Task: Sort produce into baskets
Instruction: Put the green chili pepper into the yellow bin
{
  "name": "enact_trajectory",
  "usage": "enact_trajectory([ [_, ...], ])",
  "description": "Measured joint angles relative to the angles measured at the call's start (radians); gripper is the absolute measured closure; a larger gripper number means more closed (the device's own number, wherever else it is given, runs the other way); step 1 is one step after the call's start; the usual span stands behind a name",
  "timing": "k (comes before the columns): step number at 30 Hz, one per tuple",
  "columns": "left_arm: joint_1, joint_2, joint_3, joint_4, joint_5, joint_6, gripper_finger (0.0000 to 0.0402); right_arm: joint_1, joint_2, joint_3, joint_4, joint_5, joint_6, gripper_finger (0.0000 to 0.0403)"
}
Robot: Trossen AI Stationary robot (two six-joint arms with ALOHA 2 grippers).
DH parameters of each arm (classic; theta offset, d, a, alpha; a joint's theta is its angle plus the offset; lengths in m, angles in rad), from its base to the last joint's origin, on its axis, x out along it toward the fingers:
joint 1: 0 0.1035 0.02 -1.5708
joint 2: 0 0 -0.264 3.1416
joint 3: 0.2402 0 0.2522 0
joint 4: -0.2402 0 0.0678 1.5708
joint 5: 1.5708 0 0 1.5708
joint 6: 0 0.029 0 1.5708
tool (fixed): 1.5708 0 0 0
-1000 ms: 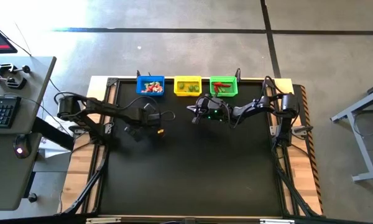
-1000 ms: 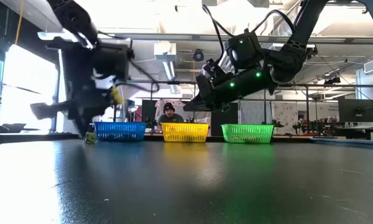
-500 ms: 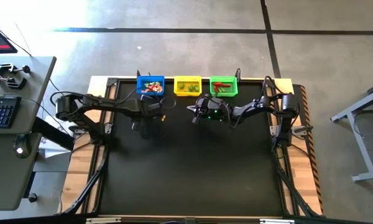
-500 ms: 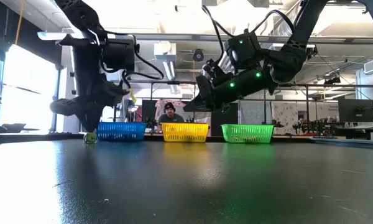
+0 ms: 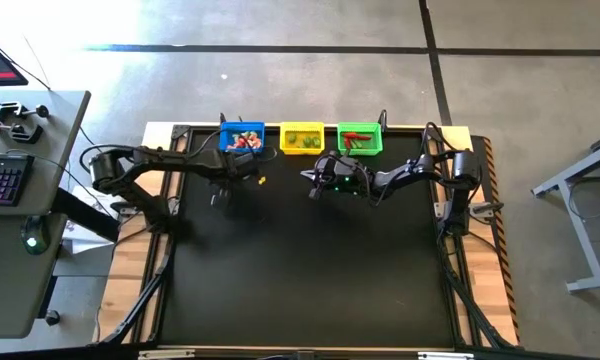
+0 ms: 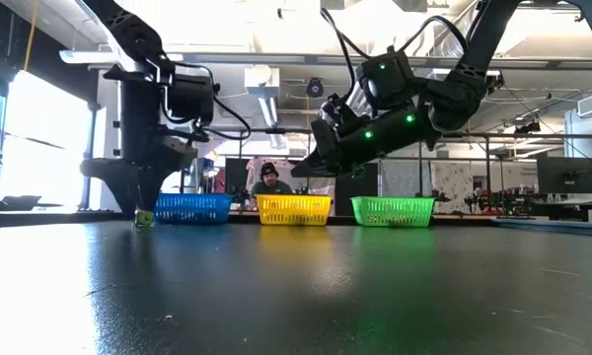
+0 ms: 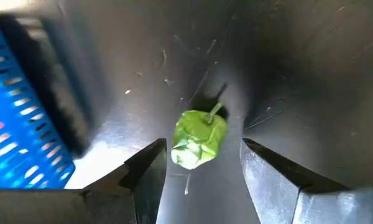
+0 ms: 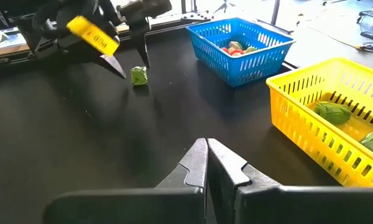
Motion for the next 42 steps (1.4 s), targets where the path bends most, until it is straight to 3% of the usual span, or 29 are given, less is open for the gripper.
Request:
enact_trajectory([
  [18,0.001,0.080,0.023,0.003,0.033,-0.012,0.0291,0.000,0.000,0.000,-0.018,-0.002,-0.004,0.0403],
  [25,0.018,0.071,0.060,-0.005,0.126,-0.046,0.0364,0.000,0.000,0.000,-0.025,-0.002,-0.003,0.0403],
  [29,0.028,0.067,0.091,0.017,0.179,-0.083,0.0384,0.000,0.000,0.000,-0.025,-0.002,-0.003,0.0403],
  [34,0.063,0.059,0.136,0.244,0.320,-0.233,0.0382,0.000,0.000,0.000,-0.024,-0.002,-0.003,0.0403],
  [42,0.145,0.115,0.190,0.689,0.344,-0.437,0.0381,0.000,0.000,0.000,-0.024,-0.002,0.001,0.0403],
])
